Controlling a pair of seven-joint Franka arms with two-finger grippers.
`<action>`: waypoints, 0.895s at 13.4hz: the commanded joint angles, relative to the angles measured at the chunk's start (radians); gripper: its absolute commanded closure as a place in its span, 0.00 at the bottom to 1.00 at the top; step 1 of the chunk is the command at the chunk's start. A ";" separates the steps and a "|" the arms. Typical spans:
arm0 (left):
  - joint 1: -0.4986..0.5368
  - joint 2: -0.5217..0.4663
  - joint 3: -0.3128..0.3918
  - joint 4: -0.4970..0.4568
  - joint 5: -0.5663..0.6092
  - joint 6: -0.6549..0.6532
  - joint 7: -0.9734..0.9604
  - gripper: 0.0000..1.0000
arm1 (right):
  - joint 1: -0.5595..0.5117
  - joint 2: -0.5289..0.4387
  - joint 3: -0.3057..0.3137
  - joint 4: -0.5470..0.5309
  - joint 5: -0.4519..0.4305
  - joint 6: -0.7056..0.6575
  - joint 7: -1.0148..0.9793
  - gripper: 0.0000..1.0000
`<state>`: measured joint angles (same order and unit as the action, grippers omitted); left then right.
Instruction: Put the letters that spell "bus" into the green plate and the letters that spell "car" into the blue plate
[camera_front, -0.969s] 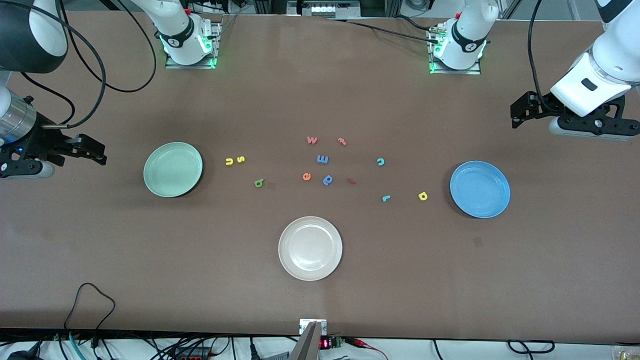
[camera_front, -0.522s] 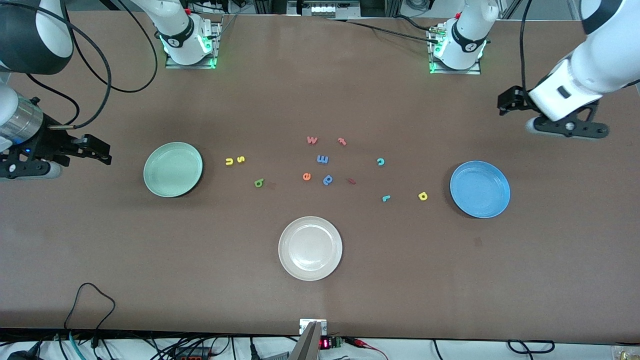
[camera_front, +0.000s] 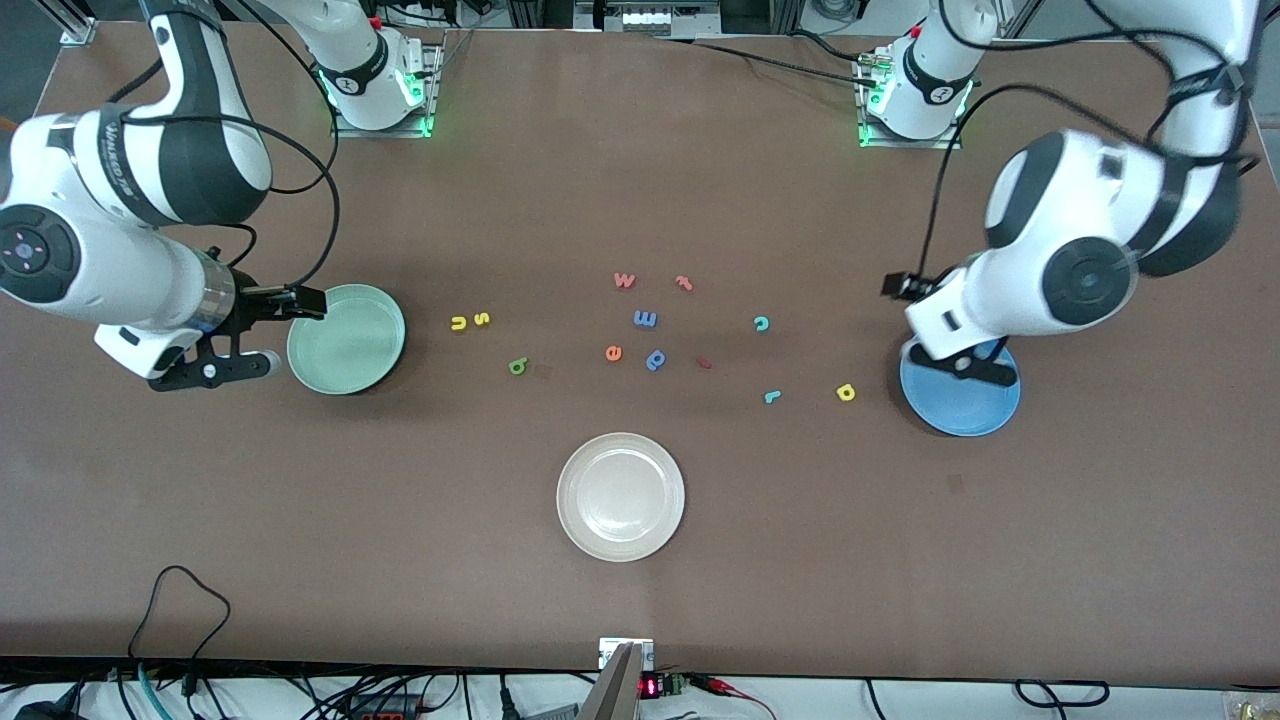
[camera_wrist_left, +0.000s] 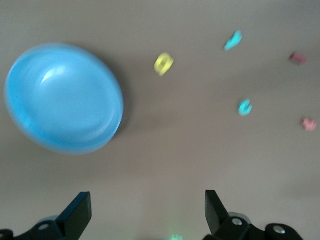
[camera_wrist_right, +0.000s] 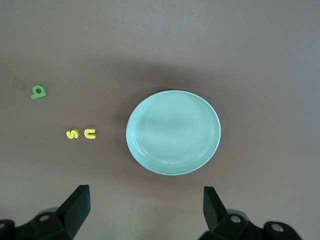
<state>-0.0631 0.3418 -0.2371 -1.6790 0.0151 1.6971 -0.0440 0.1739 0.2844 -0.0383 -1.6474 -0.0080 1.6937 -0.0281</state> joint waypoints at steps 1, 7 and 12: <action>-0.114 0.084 -0.004 0.025 0.005 0.152 0.012 0.00 | 0.005 -0.022 0.000 -0.138 0.045 0.130 0.008 0.00; -0.238 0.258 -0.004 0.021 0.143 0.433 0.217 0.00 | 0.188 -0.039 0.003 -0.609 0.079 0.727 0.158 0.00; -0.225 0.327 -0.004 0.004 0.227 0.553 0.351 0.15 | 0.232 -0.008 0.006 -0.606 0.077 0.758 0.312 0.00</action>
<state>-0.2926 0.6607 -0.2419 -1.6784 0.2054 2.2206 0.2571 0.3897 0.2796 -0.0271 -2.2492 0.0609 2.4335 0.2367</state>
